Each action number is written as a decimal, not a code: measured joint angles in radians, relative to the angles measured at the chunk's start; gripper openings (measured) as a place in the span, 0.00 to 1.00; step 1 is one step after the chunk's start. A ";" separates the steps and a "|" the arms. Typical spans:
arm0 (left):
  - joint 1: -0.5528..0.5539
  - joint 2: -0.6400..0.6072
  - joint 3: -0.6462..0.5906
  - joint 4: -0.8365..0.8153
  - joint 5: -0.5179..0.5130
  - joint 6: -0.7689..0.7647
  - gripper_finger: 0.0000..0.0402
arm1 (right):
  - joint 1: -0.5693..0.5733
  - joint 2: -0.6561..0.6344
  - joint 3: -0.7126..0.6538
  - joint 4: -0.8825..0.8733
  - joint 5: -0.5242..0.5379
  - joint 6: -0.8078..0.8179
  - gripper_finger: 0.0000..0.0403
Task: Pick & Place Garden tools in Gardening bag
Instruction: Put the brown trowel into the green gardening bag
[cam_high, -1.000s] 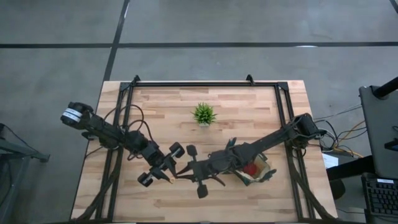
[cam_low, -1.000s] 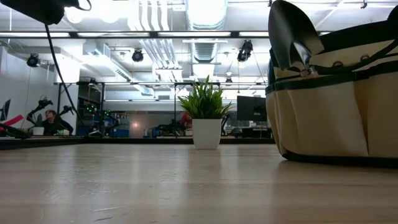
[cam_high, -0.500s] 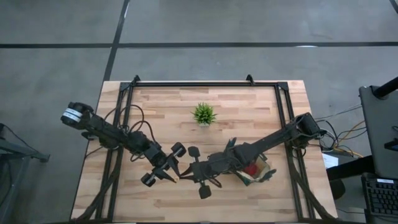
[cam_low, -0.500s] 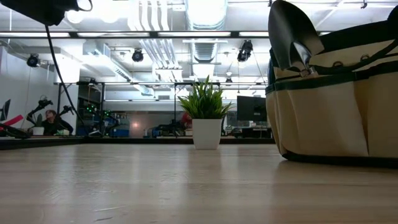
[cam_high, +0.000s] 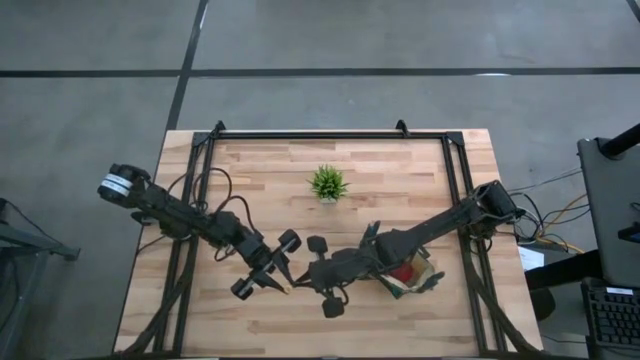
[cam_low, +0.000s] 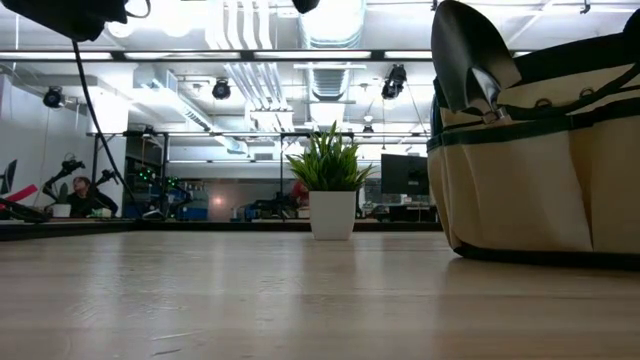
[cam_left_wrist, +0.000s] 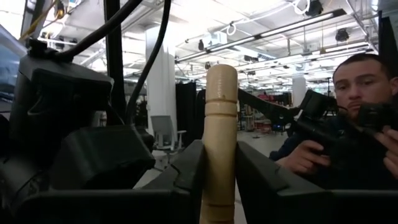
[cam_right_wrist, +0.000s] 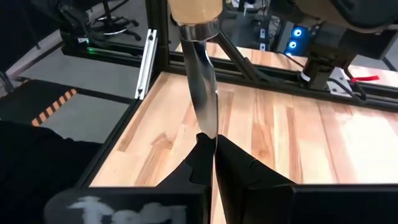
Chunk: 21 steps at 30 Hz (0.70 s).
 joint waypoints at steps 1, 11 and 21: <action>0.000 0.000 0.000 -0.002 0.000 0.001 0.18 | 0.000 0.000 0.000 0.000 -0.001 -0.001 0.02; -0.003 0.000 0.000 -0.002 0.020 0.003 0.18 | 0.000 -0.003 0.000 -0.030 -0.029 -0.012 0.02; -0.006 -0.001 0.000 0.026 0.024 0.011 0.17 | 0.001 -0.003 0.000 -0.015 -0.033 -0.034 0.02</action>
